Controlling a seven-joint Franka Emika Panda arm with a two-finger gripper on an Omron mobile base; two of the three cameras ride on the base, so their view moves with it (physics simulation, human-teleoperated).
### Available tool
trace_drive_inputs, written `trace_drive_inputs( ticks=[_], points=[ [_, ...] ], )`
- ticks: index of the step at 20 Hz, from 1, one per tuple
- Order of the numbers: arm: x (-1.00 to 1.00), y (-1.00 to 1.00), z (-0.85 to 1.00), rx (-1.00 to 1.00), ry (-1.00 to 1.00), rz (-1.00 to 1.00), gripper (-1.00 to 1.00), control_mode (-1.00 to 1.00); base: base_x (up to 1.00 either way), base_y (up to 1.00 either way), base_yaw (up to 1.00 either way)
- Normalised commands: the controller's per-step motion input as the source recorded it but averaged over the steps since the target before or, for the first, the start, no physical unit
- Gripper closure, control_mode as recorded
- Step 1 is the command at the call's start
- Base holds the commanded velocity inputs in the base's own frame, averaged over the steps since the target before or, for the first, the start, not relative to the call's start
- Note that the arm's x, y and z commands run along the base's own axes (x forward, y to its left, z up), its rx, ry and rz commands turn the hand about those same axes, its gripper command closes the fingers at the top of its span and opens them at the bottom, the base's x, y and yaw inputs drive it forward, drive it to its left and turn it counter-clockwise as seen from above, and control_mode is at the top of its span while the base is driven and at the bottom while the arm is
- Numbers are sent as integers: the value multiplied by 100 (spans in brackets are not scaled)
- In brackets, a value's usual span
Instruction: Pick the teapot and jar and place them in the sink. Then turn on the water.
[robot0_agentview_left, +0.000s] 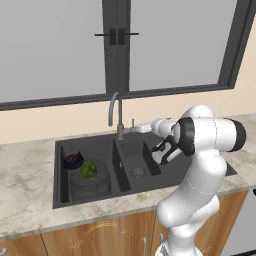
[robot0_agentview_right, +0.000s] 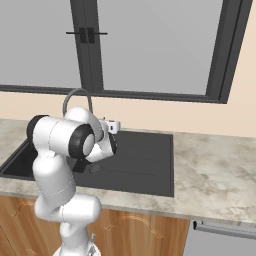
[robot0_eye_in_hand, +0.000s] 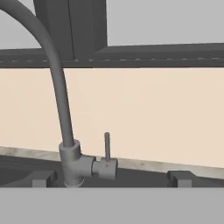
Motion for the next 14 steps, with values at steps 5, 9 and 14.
trace_drive_inputs(
  ticks=[5,9,14],
  points=[
    [3,5,0,0,0,2,-100,-100,0,0,0],
    [16,12,-6,0,0,0,-100,-100,0,0,0],
    [18,13,-14,0,0,0,-100,-100,0,0,0]
  ],
)
